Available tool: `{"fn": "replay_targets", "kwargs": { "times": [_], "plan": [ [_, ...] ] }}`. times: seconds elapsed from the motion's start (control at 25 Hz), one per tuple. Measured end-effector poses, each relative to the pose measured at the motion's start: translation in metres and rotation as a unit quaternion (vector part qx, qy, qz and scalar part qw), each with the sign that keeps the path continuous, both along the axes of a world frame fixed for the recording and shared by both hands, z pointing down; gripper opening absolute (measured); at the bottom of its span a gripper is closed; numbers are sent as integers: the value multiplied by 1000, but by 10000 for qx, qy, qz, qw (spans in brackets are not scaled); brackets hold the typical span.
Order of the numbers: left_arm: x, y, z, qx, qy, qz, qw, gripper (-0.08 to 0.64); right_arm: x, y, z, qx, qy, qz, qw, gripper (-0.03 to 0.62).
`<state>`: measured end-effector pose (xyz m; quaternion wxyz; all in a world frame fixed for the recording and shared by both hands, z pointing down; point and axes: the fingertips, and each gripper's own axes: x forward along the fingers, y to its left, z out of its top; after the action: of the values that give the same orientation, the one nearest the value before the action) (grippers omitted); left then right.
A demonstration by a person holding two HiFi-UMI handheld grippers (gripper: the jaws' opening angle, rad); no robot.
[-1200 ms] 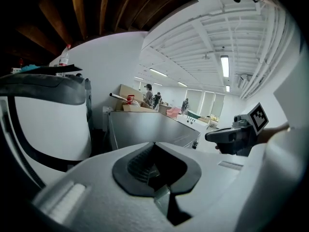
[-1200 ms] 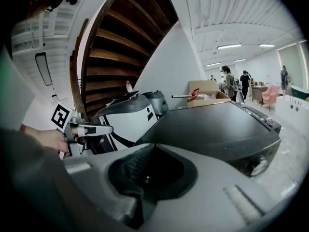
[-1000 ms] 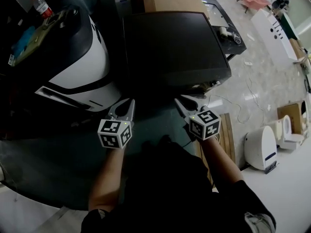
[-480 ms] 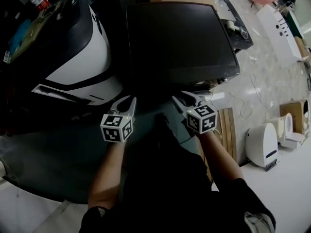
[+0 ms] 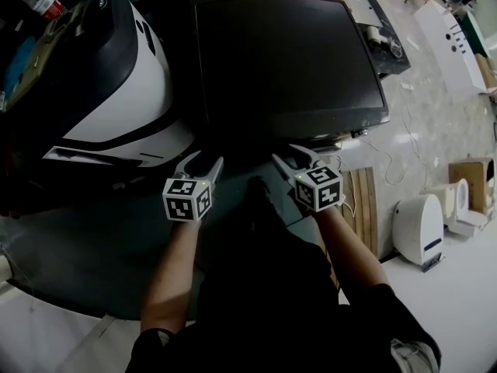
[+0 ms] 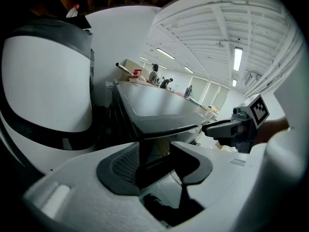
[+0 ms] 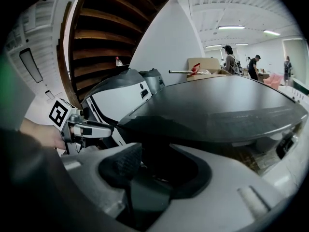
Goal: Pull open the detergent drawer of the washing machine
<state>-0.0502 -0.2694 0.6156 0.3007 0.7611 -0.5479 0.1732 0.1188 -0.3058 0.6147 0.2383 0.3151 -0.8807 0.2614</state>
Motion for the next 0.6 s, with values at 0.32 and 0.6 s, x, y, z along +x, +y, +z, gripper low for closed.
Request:
{"fn": "replay_targets", "kwargs": {
  "times": [0.32,0.6],
  "plan": [
    [-1,-11,20,-199,-29,-3,9998,225,-5,-10,17,-73,130,-120,9998,193],
    [0,-18,22,-205,-87,-83,9997,227,-7,-13,23,-43,217,-222,9995,192]
  ]
}}
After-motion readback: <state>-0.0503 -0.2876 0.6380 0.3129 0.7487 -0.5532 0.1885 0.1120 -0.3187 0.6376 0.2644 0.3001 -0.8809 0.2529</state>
